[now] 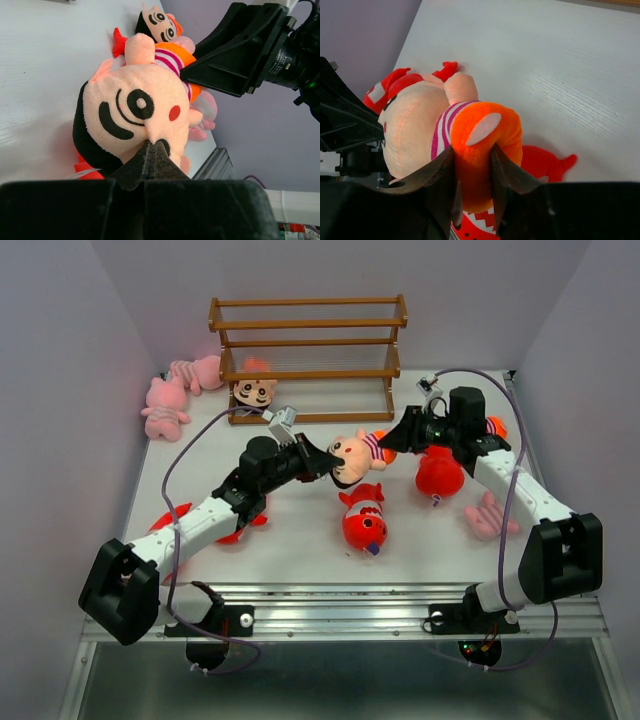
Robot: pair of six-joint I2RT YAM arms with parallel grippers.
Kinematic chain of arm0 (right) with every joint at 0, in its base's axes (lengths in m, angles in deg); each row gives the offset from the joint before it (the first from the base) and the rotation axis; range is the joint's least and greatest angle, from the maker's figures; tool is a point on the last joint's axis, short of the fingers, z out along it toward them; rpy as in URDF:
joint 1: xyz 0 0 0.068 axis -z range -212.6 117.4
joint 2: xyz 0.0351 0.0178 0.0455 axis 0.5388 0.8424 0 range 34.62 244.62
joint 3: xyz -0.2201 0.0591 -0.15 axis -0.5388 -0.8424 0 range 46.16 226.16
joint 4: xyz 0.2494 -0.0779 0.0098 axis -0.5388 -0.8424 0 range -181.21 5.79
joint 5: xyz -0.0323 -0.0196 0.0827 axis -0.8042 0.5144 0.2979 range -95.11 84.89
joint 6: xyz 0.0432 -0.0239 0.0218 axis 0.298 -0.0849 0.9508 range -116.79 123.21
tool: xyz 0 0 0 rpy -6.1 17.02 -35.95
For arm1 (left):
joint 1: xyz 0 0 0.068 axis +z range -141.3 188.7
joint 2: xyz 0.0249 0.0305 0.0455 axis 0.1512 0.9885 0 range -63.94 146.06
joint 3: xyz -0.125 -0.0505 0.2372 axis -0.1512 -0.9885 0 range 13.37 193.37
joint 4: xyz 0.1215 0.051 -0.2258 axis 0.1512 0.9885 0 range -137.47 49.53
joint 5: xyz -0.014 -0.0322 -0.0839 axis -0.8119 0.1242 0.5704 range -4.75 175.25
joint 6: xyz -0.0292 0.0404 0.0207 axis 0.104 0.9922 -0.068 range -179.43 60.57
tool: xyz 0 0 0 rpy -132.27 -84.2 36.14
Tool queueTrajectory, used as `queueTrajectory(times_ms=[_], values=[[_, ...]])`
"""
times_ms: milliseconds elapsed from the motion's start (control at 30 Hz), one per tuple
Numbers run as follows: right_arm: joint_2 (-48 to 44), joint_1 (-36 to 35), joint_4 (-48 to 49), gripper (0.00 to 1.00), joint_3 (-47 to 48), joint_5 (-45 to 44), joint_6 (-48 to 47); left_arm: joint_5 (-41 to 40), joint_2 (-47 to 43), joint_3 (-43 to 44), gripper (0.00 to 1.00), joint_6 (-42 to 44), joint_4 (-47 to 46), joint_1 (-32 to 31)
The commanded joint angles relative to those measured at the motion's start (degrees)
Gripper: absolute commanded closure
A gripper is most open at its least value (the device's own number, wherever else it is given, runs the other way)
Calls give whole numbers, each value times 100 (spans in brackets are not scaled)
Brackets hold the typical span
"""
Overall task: Place and organize the stuffed toys onto the shelf
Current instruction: Pass the stuffed toy from the left arm to the right, then pass the stuffed toy from the right arm to the left
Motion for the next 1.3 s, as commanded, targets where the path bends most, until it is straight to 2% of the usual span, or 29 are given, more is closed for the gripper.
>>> queueTrajectory(times_ms=[0, 33, 100, 167, 200, 233, 300, 333, 400, 467, 667, 933, 1067, 1267], values=[[3, -69, 289, 73, 78, 718, 209, -87, -378, -66, 100, -42, -619, -47], [3, -69, 289, 83, 96, 831, 157, -78, -404, -101, 100, -33, -627, -47], [-23, -69, 289, 92, 105, 937, 25, -52, -457, -127, 100, -33, -662, -47], [-67, -69, 149, 99, 157, 1244, -316, 123, -527, -215, 100, -16, -811, -47], [-94, -69, 96, 99, 192, 1245, -483, 124, -554, -259, 100, -24, -916, -47], [-111, -69, 17, 99, 245, 1446, -868, 272, -641, -390, 84, -77, -1005, -47], [-190, -69, -359, 99, 324, 1754, -1449, 431, -747, -522, 61, -121, -1172, -47], [-234, -69, -509, 99, 403, 1912, -1913, 484, -861, -636, 44, -121, -1181, -47], [-348, -16, -773, 99, 430, 1931, -2347, 607, -1010, -829, 29, -78, -1181, -47], [-419, -16, -906, 99, 439, 1949, -2689, 704, -1229, -944, 24, 36, -1138, -46], [-481, -16, -1117, 99, 421, 2194, -2990, 1266, -1661, -1252, 19, 642, -602, 76], [-498, -16, -1240, 99, 483, 2493, -3043, 1697, -1557, -1226, 18, 1688, 269, 77], [-481, -16, -1240, 99, 474, 2669, -3025, 1846, -1328, -1217, 18, 1742, 217, 77], [-393, -16, -1240, 99, 465, 2766, -3008, 2338, -924, -1226, 18, 1453, -477, 77]])
